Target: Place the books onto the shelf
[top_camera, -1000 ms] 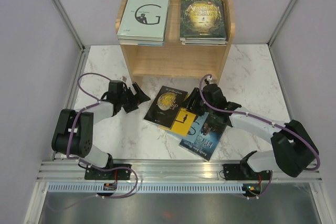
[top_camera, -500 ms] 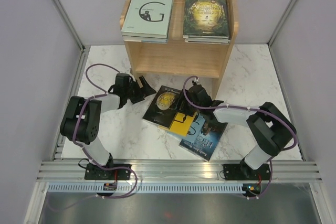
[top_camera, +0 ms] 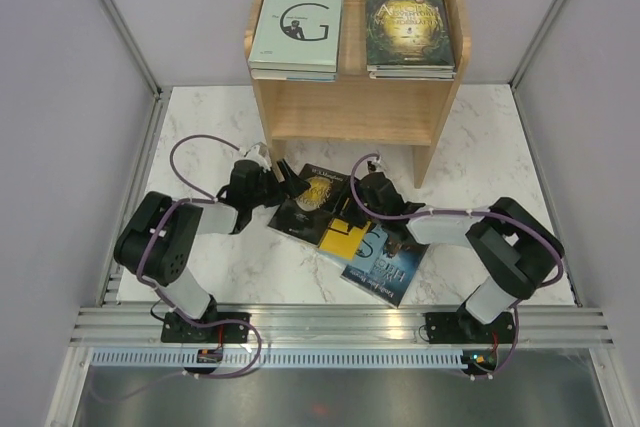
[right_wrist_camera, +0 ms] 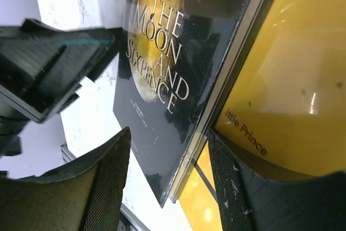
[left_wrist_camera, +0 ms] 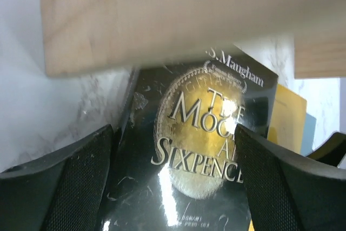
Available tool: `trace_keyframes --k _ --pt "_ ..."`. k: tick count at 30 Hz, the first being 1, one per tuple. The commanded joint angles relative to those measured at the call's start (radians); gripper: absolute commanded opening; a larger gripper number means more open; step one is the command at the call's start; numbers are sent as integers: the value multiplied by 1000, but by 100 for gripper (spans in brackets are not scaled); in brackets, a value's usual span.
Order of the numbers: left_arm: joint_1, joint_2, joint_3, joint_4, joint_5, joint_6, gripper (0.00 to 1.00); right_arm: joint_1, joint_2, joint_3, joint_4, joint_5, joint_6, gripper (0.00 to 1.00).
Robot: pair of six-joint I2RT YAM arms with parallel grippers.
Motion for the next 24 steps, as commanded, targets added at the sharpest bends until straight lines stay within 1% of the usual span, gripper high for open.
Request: trace_keyframes --k 1,2,4,6,9,11,13,15,17,18,19,21,22,24 --pt "-176 -25 -149 66 390 -135 91 31 18 -88 -71 -8 29 64" --pt "-176 -30 -170 130 407 -152 90 32 7 -101 -65 -9 32 64" --pt "-185 -42 -229 196 469 -188 89 32 -31 -136 -64 -8 37 63" --pt "-196 -69 -256 221 495 -183 88 36 -71 -173 -80 0 35 63" --pt "-219 -99 -307 223 498 -165 88 32 -158 -220 -117 11 28 63" --pt "-224 -91 -319 256 509 -177 88 36 -220 -240 -141 12 28 63" --pt "-237 -73 -327 331 529 -206 88 46 -266 -263 -152 12 32 64" --pt "-267 -36 -327 385 544 -241 88 59 -286 -277 -158 18 43 64" --pt "-293 -5 -330 491 555 -290 88 77 -303 -288 -157 26 52 64" --pt "-319 34 -339 538 556 -313 88 83 -304 -302 -149 29 63 64" --pt "-331 62 -347 663 561 -341 88 97 -303 -308 -129 29 69 63" --pt "-363 119 -371 802 564 -432 87 105 -298 -328 -114 31 83 63" --pt "-371 190 -378 957 567 -462 87 112 -294 -334 -106 32 86 63" --pt "-383 264 -399 1087 570 -540 85 112 -298 -348 -103 37 91 63"
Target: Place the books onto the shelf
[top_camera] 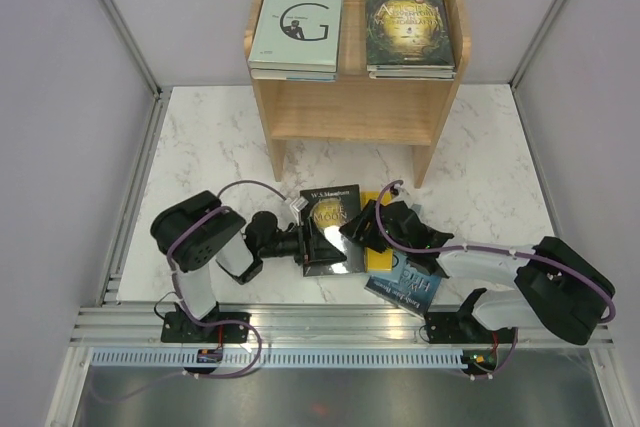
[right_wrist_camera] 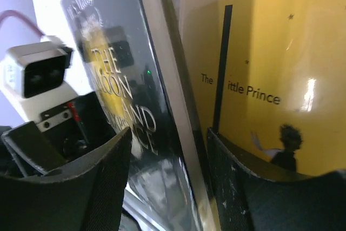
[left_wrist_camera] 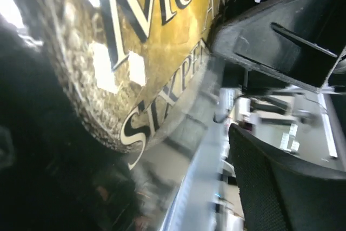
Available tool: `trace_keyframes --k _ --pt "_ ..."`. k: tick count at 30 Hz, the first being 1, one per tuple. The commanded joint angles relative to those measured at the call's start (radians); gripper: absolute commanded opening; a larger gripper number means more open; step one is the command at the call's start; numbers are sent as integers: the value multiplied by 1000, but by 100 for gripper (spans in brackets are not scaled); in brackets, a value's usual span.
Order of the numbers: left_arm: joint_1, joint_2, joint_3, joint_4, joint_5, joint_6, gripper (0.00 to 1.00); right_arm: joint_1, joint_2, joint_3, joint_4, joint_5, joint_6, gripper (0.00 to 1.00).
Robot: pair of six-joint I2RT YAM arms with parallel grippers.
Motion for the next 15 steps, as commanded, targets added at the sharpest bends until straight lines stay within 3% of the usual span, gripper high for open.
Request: trace_keyframes --k 1,6,11,15 --pt "-63 169 -41 399 174 -192 82 39 36 -57 -77 -72 34 63" --pt "-64 150 -76 417 123 -175 70 39 -33 -52 -153 -29 13 62" --pt "-64 29 -93 313 76 -120 48 39 -114 -39 -235 -1 -6 62" --pt "-64 -68 -85 164 64 -86 46 39 -194 -43 -221 -32 -6 53"
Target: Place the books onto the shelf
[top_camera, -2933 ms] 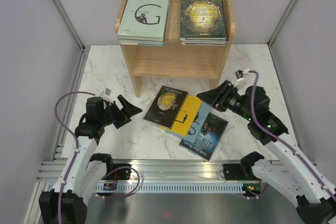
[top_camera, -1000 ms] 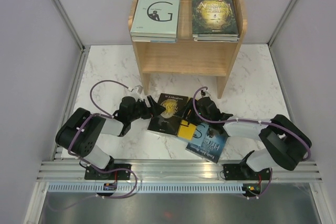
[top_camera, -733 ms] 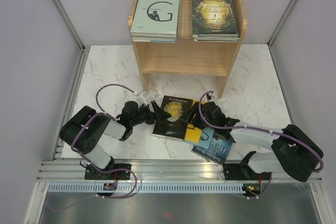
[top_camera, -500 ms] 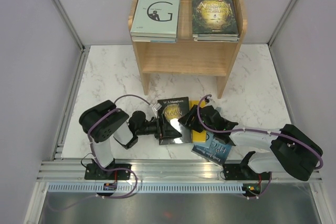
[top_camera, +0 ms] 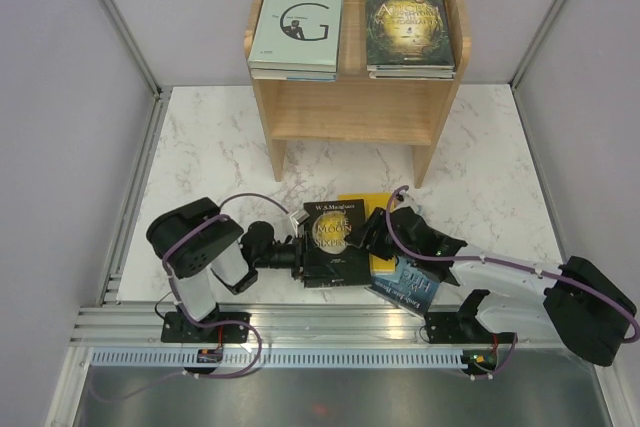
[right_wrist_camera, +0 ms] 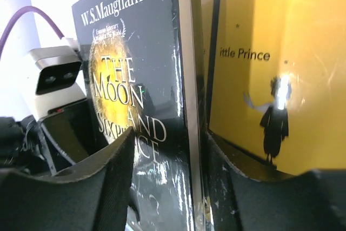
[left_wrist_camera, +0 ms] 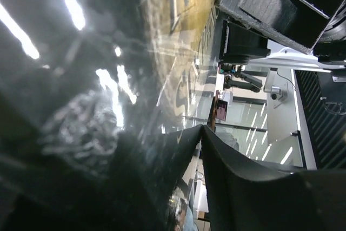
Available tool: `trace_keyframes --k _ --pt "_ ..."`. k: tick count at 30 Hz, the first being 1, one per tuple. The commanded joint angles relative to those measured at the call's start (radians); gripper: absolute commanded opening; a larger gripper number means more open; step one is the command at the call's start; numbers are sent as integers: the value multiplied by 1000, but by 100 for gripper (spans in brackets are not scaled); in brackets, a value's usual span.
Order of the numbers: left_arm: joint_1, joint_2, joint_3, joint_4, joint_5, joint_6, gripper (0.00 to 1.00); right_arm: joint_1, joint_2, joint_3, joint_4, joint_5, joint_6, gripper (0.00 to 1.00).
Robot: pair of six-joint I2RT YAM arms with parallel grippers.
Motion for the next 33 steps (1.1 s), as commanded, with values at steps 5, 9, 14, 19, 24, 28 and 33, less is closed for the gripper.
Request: trace_keyframes --k 5,9,14,19,24,28,33 --pt "-22 -247 66 -284 -80 208 55 18 -159 -41 41 -94 -2 51" --pt "-51 -501 154 -729 -229 353 75 44 -219 -11 83 -103 -11 50" --pt "-49 -683 192 -967 -366 391 58 58 -274 21 88 -91 -17 45" --pt "-51 -807 186 -1005 -404 371 2 68 -297 25 117 -94 -27 59" --pt "-49 -930 187 -1005 -438 324 2 80 -346 0 161 -90 -25 98" --pt "-45 -1051 203 -1038 -488 289 2 91 -392 -40 209 -94 -4 98" --pt "-39 -1149 240 -1084 -539 256 2 133 -392 -78 293 -87 28 98"
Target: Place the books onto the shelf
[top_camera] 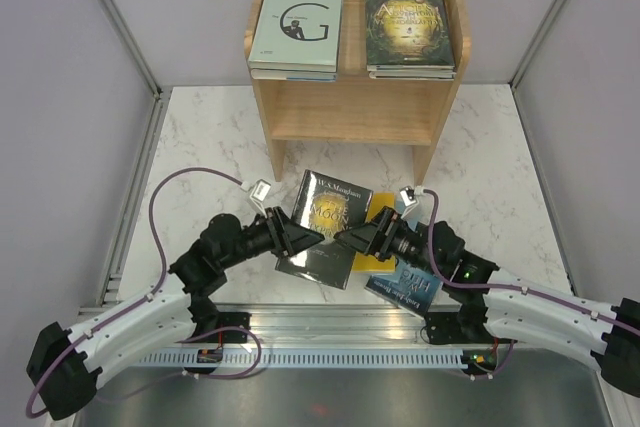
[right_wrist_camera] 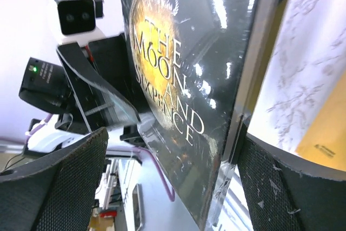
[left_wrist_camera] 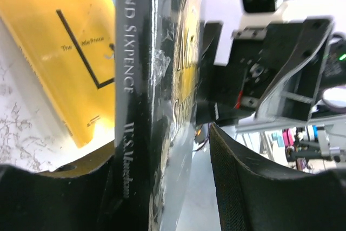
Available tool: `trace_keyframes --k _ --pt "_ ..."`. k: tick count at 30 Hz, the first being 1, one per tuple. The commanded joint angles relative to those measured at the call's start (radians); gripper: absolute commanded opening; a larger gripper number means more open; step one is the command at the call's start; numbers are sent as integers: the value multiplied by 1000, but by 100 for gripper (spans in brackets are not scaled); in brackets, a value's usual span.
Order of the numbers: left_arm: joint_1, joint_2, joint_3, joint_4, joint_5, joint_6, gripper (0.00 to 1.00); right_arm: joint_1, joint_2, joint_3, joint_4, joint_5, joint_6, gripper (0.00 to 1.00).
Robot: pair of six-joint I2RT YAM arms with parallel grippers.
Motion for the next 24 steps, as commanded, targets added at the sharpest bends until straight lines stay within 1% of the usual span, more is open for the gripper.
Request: trace_keyframes --k 1,4,5,9,11,13,14,18,20,22,23,24 --pt "10 -48 87 50 -67 -45 2 37 2 -25 131 7 32 98" --pt "10 -54 103 50 -73 -59 2 85 36 -30 184 24 38 98" --pt "10 -57 104 50 -78 -63 2 108 46 -25 184 51 37 98" --pt "10 -80 104 36 -76 -45 2 133 51 -22 176 108 35 98" --pt "11 -80 103 25 -49 -28 2 134 24 -13 135 145 31 98" --pt "11 -44 117 8 10 2 2 133 -1 21 84 196 2 98" --pt "11 -28 120 5 30 4 2 134 -4 36 70 205 -14 95" --pt "10 9 120 5 88 -5 2 134 5 108 24 229 -68 43" --pt "10 16 117 13 97 -11 3 133 25 108 56 222 -65 36" --pt "10 21 115 40 119 -25 12 134 48 91 123 202 -55 29" --pt "10 29 115 53 128 -31 21 134 57 84 148 196 -45 21" --pt "10 42 121 60 151 -33 29 134 60 73 165 194 -39 4"
